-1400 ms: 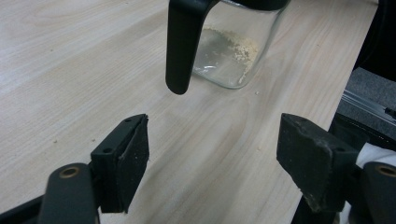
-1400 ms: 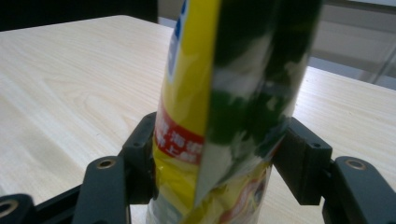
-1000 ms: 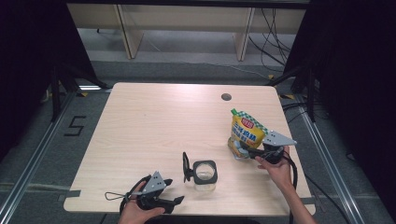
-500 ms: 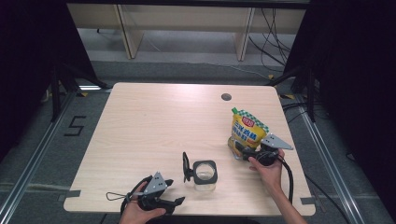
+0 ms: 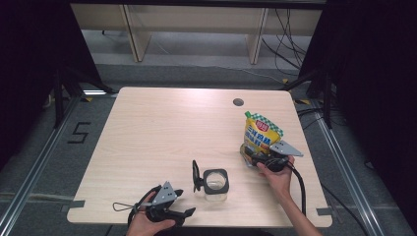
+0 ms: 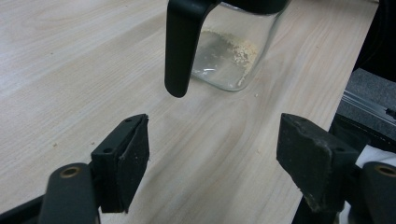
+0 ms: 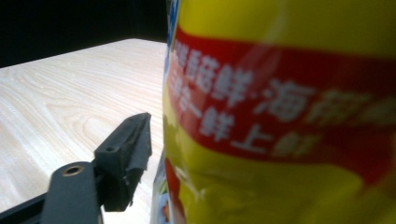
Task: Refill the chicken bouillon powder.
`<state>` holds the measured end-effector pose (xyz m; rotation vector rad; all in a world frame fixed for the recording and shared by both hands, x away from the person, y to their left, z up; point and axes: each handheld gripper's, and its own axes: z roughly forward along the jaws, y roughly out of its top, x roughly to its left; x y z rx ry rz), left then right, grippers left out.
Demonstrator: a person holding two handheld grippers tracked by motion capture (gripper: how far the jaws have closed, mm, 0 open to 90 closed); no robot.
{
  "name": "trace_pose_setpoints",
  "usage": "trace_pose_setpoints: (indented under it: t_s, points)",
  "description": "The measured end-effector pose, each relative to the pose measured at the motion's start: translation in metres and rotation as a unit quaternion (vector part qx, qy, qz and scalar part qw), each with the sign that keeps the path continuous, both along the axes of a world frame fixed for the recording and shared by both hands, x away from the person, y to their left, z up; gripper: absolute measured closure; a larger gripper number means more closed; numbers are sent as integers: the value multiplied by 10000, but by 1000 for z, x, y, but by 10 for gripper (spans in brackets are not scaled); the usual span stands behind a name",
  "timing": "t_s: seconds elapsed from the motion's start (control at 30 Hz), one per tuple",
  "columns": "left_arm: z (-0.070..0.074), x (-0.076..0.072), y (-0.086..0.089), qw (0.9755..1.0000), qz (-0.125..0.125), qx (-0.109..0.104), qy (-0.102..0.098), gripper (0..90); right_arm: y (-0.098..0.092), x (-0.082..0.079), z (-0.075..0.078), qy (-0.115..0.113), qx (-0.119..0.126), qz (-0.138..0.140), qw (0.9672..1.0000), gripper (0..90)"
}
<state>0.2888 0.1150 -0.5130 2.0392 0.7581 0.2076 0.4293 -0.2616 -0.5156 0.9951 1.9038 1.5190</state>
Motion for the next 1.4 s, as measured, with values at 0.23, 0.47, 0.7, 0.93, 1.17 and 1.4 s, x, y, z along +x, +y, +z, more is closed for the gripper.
trace_pose_setpoints:
  t_s: [0.23,0.47,0.7,0.93,1.17,1.4]
  points:
    - [-1,2,-1,9999,-31,121,-21,252,-1,2,1,58,-3,-38,10000,312]
    - [-1,2,-1,10000,-10,24,-5,252,-1,6,0,-125,-31,-211,9997,337]
    - [0,2,-1,10000,-26,33,2,252,4,2,6,44,-156,-69,9998,381]
    - [1,3,1,9999,-41,56,-90,252,17,-2,19,-255,-854,18,9960,421]
    - [3,3,6,9999,0,105,-114,253,15,-13,32,-443,-1548,264,9866,446]
    - [3,2,6,9999,61,81,-84,253,9,-31,51,-703,-1765,318,9813,453]
